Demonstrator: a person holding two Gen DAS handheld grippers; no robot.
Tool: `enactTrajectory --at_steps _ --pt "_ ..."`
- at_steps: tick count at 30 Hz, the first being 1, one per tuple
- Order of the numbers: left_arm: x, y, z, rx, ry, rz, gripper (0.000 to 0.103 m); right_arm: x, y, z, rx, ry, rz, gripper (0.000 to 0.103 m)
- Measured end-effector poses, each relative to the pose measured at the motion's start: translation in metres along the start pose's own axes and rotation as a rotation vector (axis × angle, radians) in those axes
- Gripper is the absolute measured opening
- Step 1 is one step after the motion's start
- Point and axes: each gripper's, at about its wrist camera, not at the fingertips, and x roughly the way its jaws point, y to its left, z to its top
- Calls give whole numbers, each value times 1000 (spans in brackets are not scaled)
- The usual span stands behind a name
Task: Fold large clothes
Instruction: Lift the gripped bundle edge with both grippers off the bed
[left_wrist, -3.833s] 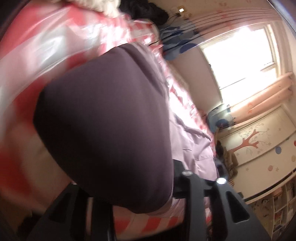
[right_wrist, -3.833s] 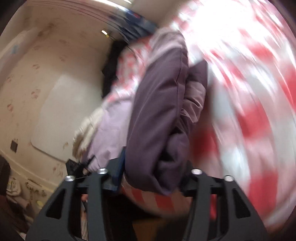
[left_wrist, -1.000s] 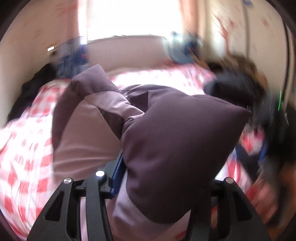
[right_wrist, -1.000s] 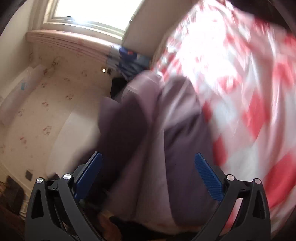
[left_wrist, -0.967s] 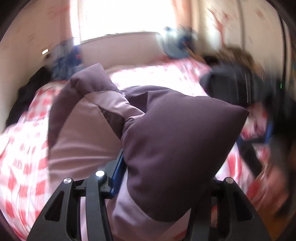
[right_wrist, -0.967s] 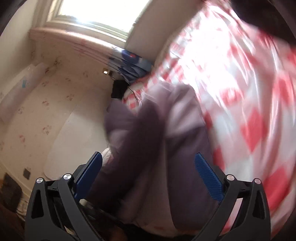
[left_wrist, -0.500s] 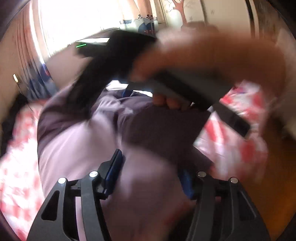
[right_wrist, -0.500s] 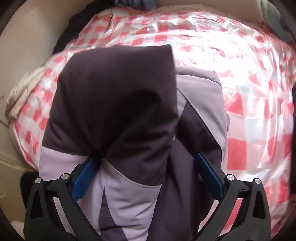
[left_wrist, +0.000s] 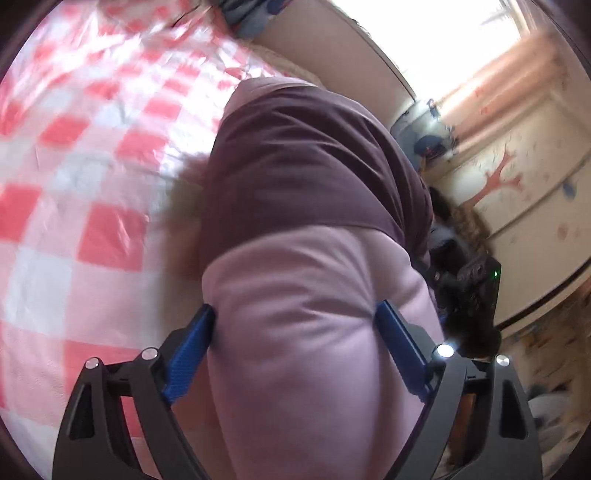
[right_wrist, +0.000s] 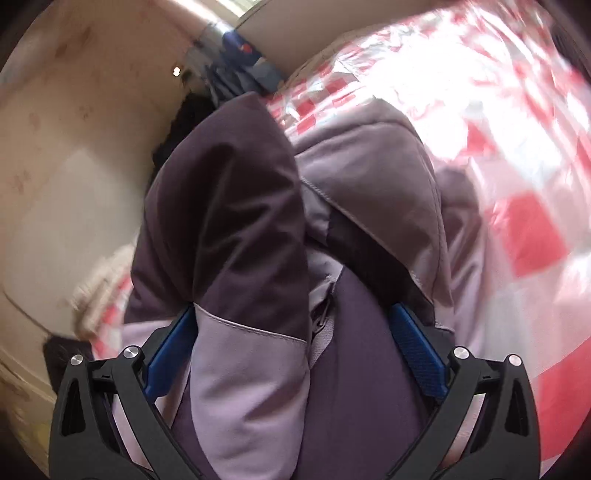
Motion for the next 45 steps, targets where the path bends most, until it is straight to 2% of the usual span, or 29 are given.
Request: enactTrajectory --at_steps 3,6,8,10,12,14,16,17,19,20,22,23,24,25,26,27,28,30,33,35,37,41,43,44,45 --pt "-23 -8 0 108 17 89 85 14 15 -19 25 -25 50 97" --pt "-75 11 -6 112 22 156 84 40 37 -45 41 36 207 97" --pt "-113 16 -12 88 -49 201 84 55 54 -59 21 89 280 97" --pt "-136 12 -13 121 -128 243 84 66 78 -65 -71 141 288 97" --pt "-134 0 -5 160 -168 270 84 70 92 -65 -129 170 244 97" --pt "-107 -13 5 212 -151 286 85 67 93 -56 -138 205 194 97" --pt "-69 -27 4 323 -81 408 85 61 97 -48 -131 245 128 97" --pt "-65 -33 2 354 -74 427 85 49 102 -38 -127 242 56 97" --pt "-65 -39 0 371 -68 420 85 31 126 -26 -184 168 -20 97" --pt "-63 -40 -1 387 -65 428 85 22 142 -17 -226 117 -41 97" --pt "-59 -43 0 400 -65 439 85 21 167 -5 -279 70 -58 97" --pt "-60 -40 -7 403 -69 444 85 29 177 3 -294 54 -84 97" --pt "-63 -39 -9 405 -72 448 85 44 177 9 -280 45 -148 97" --pt "-63 -39 -10 406 -80 451 85 64 167 12 -257 51 -204 97" --pt "-64 -40 -12 404 -88 454 85 81 155 2 -236 73 -226 97" --pt "-65 -37 -12 404 -95 458 85 106 132 -7 -193 113 -208 97" --pt "-65 -38 -12 410 -103 465 85 119 110 -14 -126 122 -149 97" --pt "-59 -43 -12 431 -83 458 87 117 85 -23 -51 67 -81 97" --pt "-48 -54 -20 498 -79 511 89 110 68 -22 4 44 -24 96" --pt "-45 -56 -23 513 -79 541 89 103 72 -20 -20 96 -50 96" --pt "-48 -53 -25 512 -84 533 90 94 89 -9 -72 122 -135 96" --pt "-54 -45 -25 490 -104 514 90 39 142 -23 -235 12 -242 96" --pt "-55 -45 -26 490 -106 500 90 43 134 -43 -233 31 -308 96" --pt "-54 -45 -27 496 -106 496 90 54 118 -51 -194 47 -288 96" --pt "-53 -46 -28 503 -106 496 90 65 97 -54 -131 66 -229 97"
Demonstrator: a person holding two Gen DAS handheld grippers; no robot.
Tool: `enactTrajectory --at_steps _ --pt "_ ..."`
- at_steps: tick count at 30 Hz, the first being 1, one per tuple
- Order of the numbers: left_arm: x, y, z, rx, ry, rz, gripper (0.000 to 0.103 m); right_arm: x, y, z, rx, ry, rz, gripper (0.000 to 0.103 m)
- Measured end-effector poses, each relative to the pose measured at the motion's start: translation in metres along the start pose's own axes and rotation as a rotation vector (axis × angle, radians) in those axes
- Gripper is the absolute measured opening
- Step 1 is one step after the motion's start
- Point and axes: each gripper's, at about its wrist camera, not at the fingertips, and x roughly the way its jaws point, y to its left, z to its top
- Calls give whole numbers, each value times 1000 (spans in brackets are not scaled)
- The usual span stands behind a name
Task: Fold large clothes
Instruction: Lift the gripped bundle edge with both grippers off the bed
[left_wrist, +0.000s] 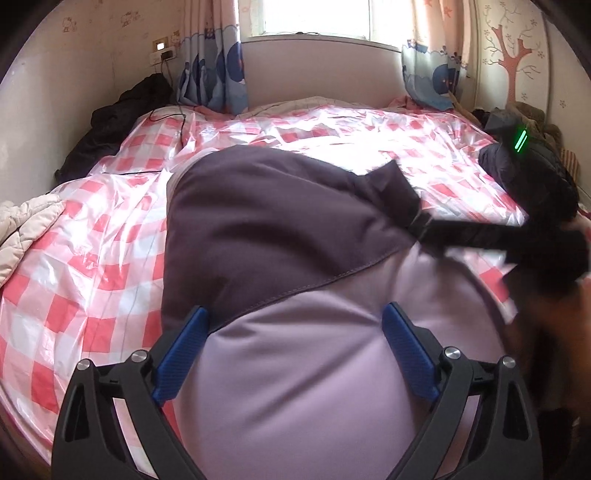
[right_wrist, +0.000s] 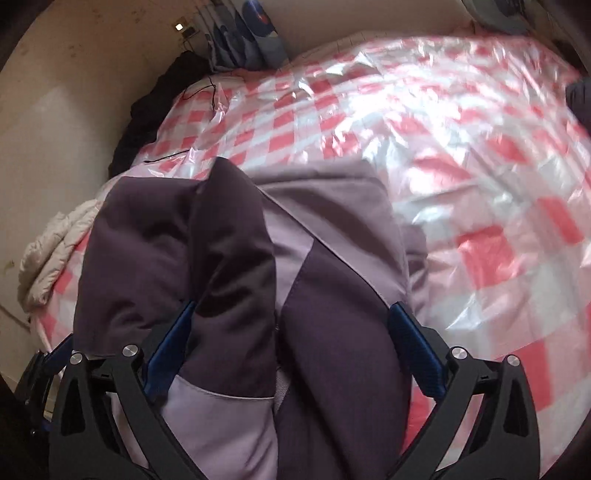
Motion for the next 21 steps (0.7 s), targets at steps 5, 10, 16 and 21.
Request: enactTrajectory --at_steps 5,10,16,21 --pt "2 -2 1 7 11 13 91 -3 -2 9 19 47 8 96" --pt "0 6 -2 -25 -2 2 91 -67 32 -19 -104 -89 -62 96" --pt "3 -5 -5 27 5 56 91 -25 -3 -51 -7 61 7 97" --pt "3 -6 -5 26 6 55 92 -33 5 -54 -43 61 -36 96"
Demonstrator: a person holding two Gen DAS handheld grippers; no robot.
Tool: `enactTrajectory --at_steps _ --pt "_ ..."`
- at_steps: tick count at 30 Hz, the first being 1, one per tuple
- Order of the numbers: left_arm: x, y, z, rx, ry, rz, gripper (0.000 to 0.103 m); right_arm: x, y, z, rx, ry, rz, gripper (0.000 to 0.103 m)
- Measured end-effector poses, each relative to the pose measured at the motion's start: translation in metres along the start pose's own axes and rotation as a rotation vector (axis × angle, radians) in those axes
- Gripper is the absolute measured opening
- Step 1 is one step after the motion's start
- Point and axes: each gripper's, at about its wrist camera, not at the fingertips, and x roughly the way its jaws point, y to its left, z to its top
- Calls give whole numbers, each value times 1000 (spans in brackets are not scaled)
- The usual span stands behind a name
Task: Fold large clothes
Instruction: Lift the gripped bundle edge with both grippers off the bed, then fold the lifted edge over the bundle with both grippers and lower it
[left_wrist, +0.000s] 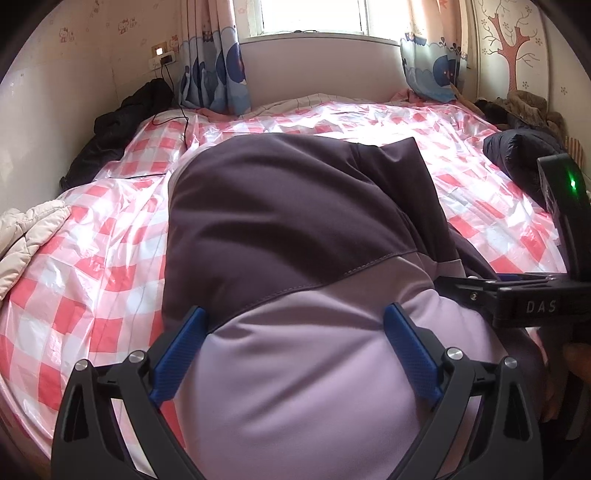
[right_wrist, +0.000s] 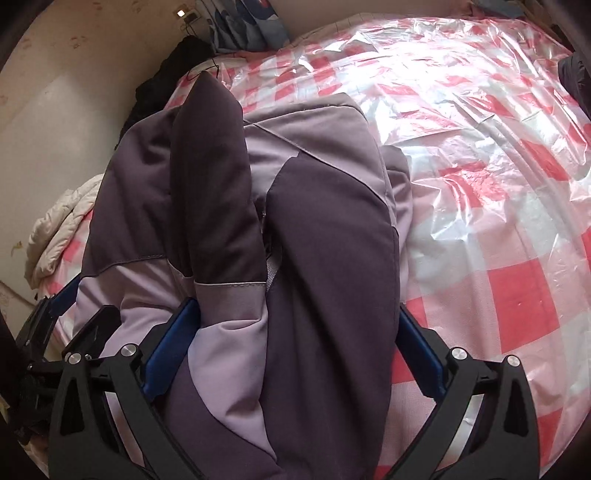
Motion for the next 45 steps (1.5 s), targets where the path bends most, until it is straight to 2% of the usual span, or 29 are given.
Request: enactTrajectory --at_steps 1,3,4,7,8,9,11,12,13,16,19,22,24,28,30,32,34,35,37,38,40,41,43,45 --pt "-1 0 0 1 -1 -3 92 0 1 1 -3 7 -3 96" --pt "-7 10 3 -24 -3 -81 92 -4 5 0 -28 6 -25 96" --pt "-15 28 5 -81 -20 -159 92 -4 8 2 -41 3 -36 96" --pt "-22 84 -4 -331 -20 -189 92 -4 3 0 -31 3 -18 96" --pt "-15 108 -11 -430 20 -240 92 -2 0 0 -15 6 1 96" --pt "-6 119 -16 -481 61 -286 92 0 -4 0 10 13 28 96" --pt "15 127 -25 -536 139 -427 92 4 -9 3 41 27 64 96" --pt "24 127 -29 -554 167 -480 96 4 -11 3 52 38 76 96" --pt "33 124 -33 -578 191 -529 97 3 -13 3 66 53 89 96" --pt "40 119 -31 -595 196 -548 97 0 -18 3 94 70 117 96" --pt "26 97 -17 -493 176 -479 97 14 -37 4 211 77 221 97" --pt "-11 63 -3 -324 64 -365 92 15 -33 5 229 27 226 97" --pt "-31 57 3 -265 -3 -308 86 16 -23 6 238 7 236 97" --pt "-70 83 16 -200 -117 -157 82 41 17 19 234 -22 370 97" --pt "-68 114 19 -223 -104 -94 82 65 44 25 205 5 410 97" --pt "-52 151 6 -280 -32 -8 82 91 73 29 135 55 393 97" --pt "-27 178 -16 -345 55 21 81 106 93 36 76 106 390 97" --pt "-19 182 -26 -360 67 30 82 108 105 43 31 146 355 97" --pt "-21 179 -32 -373 37 32 82 99 114 56 -58 204 289 97" --pt "-23 174 -30 -366 32 43 82 90 112 62 -80 198 259 97" --pt "-23 163 -24 -333 16 81 83 60 112 76 -102 100 170 97" --pt "-20 161 -23 -318 15 103 83 41 117 90 -109 24 161 97" --pt "-21 157 -26 -305 2 123 83 26 138 114 -149 -62 177 97" --pt "-23 157 -26 -295 -5 133 83 38 159 139 -196 -81 155 97"
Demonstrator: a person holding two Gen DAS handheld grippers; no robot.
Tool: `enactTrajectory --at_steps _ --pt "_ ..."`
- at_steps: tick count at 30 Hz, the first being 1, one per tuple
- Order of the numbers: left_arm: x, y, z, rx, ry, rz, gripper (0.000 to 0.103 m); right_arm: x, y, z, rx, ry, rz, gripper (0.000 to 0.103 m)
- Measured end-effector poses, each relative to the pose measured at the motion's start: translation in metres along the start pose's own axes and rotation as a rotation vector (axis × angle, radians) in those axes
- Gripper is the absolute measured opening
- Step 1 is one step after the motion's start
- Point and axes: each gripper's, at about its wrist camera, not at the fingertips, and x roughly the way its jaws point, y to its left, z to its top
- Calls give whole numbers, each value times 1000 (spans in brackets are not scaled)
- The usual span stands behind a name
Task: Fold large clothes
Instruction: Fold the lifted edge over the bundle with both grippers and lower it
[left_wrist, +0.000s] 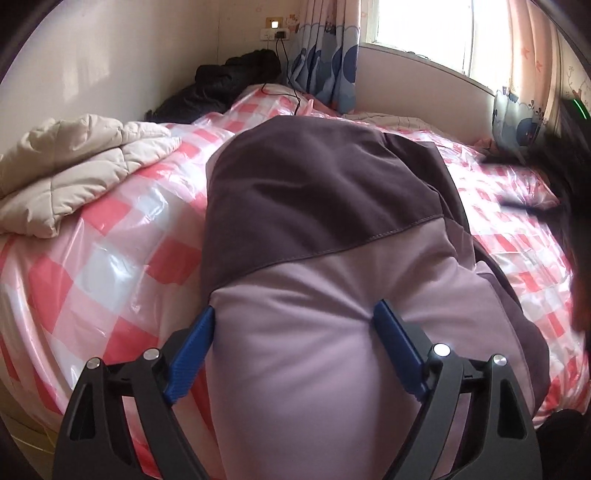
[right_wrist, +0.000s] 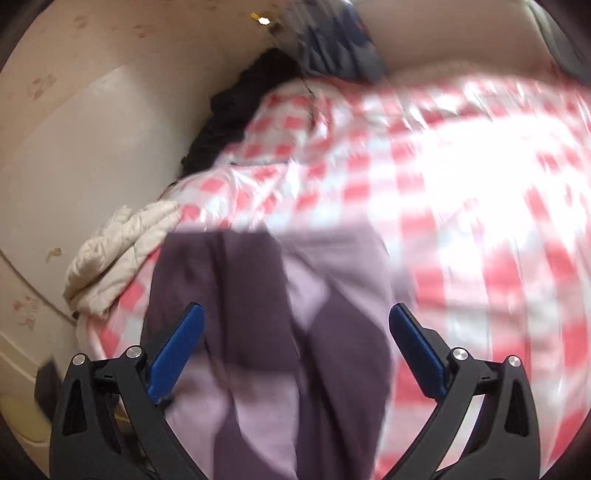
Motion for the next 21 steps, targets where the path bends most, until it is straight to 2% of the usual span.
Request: enactTrajectory --at_steps 1,3,4,5,6,8,10,13,15,16,17,18,19,21 --pt "-3 2 -1 8 -3 2 83 14 6 7 -18 18 -32 97" --pt "-8 1 -1 37 -9 -5 84 74 -1 11 -48 101 -174 97" --pt "-9 2 1 43 -10 -37 84 110 -15 3 -39 173 -179 97" --pt "-9 4 1 33 -7 -70 84 137 -40 -9 55 224 -127 98" --pt "-8 6 3 12 5 -95 86 139 -54 -12 122 211 -106 97" --pt "0 7 4 3 57 -101 90 133 -45 -12 71 222 -131 97" --pt "2 13 -1 -15 71 -124 92 111 -43 -8 73 263 -94 97" --pt "-4 24 -8 -75 87 -159 92 37 -43 -16 50 162 7 97" --pt "-8 26 -13 -90 84 -158 92 -20 -39 -42 44 68 74 97" --pt "-9 25 -16 -98 83 -156 92 -35 -39 -70 53 69 50 97" --pt "-8 24 -18 -106 81 -152 93 -28 -34 -88 25 130 -8 97" --pt "-6 23 -19 -109 82 -144 97 -5 -28 -116 -39 229 -81 97" --pt "1 20 -19 -93 118 -155 97 8 -39 -142 -14 228 -70 97" --pt "1 15 -21 -66 126 -149 97 5 -60 -150 88 249 -14 97"
